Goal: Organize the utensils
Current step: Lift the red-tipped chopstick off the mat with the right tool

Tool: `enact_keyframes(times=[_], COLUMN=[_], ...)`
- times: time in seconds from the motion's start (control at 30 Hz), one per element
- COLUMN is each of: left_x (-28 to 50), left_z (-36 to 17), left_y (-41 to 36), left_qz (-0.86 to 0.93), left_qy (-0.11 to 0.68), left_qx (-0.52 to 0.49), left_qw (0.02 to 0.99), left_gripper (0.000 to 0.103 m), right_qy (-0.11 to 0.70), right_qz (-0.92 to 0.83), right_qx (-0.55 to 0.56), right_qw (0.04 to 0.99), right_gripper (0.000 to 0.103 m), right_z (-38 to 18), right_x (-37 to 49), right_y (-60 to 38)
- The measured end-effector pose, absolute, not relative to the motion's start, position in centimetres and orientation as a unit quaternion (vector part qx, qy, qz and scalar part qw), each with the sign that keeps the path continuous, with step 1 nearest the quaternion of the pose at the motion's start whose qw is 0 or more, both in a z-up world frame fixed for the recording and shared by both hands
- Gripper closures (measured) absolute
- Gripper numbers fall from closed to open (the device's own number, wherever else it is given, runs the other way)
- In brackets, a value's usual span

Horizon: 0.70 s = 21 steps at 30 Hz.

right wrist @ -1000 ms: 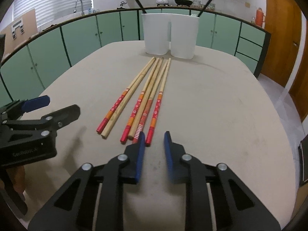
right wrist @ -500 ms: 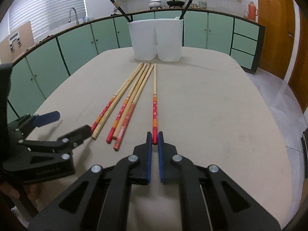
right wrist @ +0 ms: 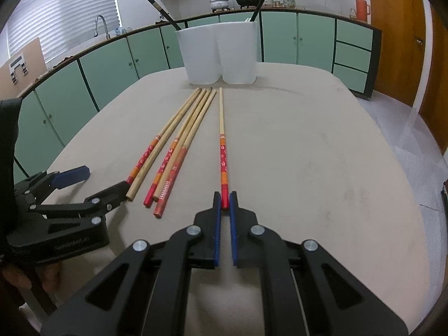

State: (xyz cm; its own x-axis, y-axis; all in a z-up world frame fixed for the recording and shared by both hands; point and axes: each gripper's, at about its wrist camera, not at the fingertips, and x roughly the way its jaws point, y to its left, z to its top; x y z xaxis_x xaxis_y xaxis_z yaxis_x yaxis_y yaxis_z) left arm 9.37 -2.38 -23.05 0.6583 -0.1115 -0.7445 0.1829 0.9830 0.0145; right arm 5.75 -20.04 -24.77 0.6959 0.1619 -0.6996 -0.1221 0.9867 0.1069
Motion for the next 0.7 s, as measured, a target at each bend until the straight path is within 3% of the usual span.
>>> enact_keyframes(times=[0.2,0.37,0.47,0.7], left_x=[9.1,8.9,8.9,8.4], left_z=[-23.0,-23.0,-23.0,-21.2], left_y=[-3.0,-3.7,-3.8,-3.5], left_qz=[-0.090,-0.105,-0.115,-0.120], left_qy=[0.396,0.382,0.380,0.364], left_qx=[0.049,0.057,0.057,0.048], left_qw=[0.912,0.916,0.916,0.922], left_gripper=[0.047,0.081,0.096,0.097], right_qy=[0.384,0.383,0.385,0.381], right_qz=[0.078,0.080,0.079,0.084], right_qx=[0.024,0.023,0.023,0.028], right_qw=[0.920,0.920,0.919,0.920], right_gripper=[0.096,0.095,0.098,0.098], right_z=[-24.9,-25.0,-25.1,-24.4], right_x=[6.0,6.0,6.2,5.8], right_y=[-19.9,-19.8,-19.9,-20.4])
